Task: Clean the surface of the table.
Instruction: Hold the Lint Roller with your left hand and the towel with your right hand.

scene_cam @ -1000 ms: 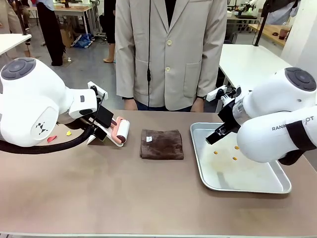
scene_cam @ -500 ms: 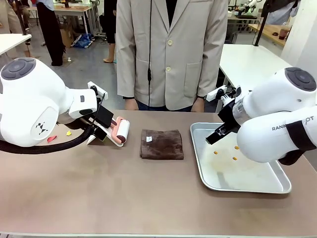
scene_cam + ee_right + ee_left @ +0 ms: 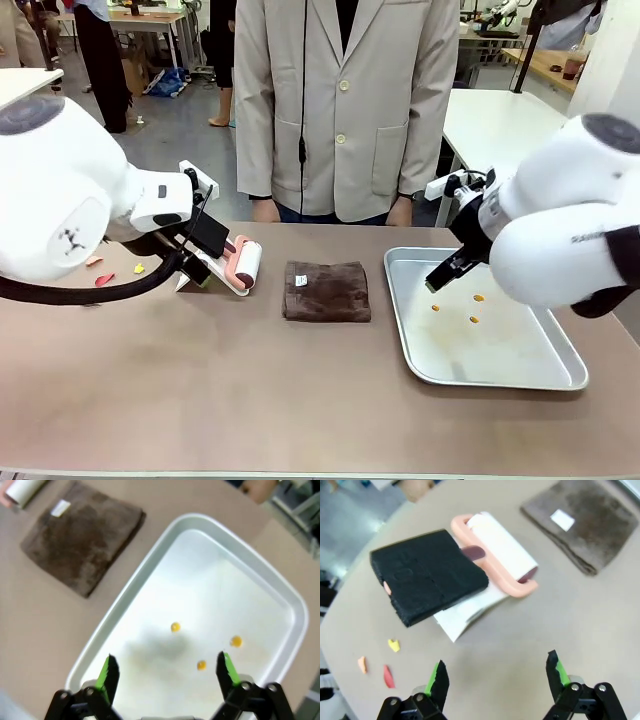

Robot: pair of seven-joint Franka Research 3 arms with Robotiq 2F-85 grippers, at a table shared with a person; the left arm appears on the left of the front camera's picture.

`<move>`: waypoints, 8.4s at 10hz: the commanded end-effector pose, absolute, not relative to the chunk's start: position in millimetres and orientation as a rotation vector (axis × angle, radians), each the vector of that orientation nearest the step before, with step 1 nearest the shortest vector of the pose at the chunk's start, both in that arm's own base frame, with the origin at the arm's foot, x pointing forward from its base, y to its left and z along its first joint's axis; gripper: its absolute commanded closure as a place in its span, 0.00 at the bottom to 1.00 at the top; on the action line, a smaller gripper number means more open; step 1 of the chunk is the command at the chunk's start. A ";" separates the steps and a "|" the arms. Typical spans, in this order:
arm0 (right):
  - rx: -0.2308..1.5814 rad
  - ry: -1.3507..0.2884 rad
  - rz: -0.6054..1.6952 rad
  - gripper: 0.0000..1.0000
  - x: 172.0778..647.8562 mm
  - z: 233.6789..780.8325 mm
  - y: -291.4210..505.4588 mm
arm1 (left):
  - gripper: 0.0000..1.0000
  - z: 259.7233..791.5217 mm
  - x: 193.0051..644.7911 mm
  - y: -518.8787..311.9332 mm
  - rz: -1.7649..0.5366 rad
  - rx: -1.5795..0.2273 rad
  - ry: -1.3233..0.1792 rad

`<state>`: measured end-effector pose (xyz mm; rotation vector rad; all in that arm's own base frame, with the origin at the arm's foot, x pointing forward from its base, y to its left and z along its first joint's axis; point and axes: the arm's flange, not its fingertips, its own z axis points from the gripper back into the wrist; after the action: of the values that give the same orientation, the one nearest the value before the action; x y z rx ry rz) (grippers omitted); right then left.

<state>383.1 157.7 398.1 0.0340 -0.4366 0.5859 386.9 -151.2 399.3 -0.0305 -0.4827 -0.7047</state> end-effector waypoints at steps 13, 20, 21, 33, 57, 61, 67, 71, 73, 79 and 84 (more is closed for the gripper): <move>1.147 -0.435 -0.196 0.00 304.3 458.3 -153.6 | 0.00 437.2 319.2 196.1 -0.057 -1.164 -0.618; 1.143 -0.490 -0.397 0.00 287.6 420.1 -201.6 | 0.00 404.6 297.2 200.6 0.093 -1.208 -0.753; 1.215 -0.443 -0.379 0.00 281.9 417.0 -201.5 | 0.00 405.4 298.8 214.1 0.090 -1.264 -0.692; 1.023 -0.558 -0.128 0.00 307.4 484.2 -44.3 | 0.00 488.6 357.1 96.4 -0.009 -1.100 -0.536; 0.197 -0.154 0.024 0.00 425.7 392.9 298.4 | 0.00 448.2 517.7 -64.5 -0.216 -0.630 -0.153; 0.222 -0.139 0.087 0.00 459.6 370.7 315.4 | 0.00 424.0 533.5 -67.6 -0.150 -0.631 -0.110; 0.083 -0.139 0.066 0.00 493.5 329.8 333.0 | 0.00 399.6 545.2 -69.5 -0.146 -0.686 -0.097; -0.001 -0.140 -0.039 0.00 508.0 318.8 334.4 | 0.00 388.7 551.4 -71.3 -0.144 -0.755 -0.095; -0.007 -0.120 -0.027 0.00 516.2 314.3 336.9 | 0.00 380.9 549.3 -70.9 -0.137 -0.782 -0.085; 0.033 -0.073 -0.054 0.00 523.7 300.8 330.6 | 0.00 379.5 547.5 -65.1 -0.130 -0.794 -0.097; 0.024 -0.048 -0.054 0.60 524.1 299.5 332.1 | 0.60 379.5 548.4 -64.8 -0.128 -0.789 -0.102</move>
<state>520.6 327.1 299.3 0.0291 -0.0679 -0.0294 550.1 -64.2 379.3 -0.7608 -0.0881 -0.1171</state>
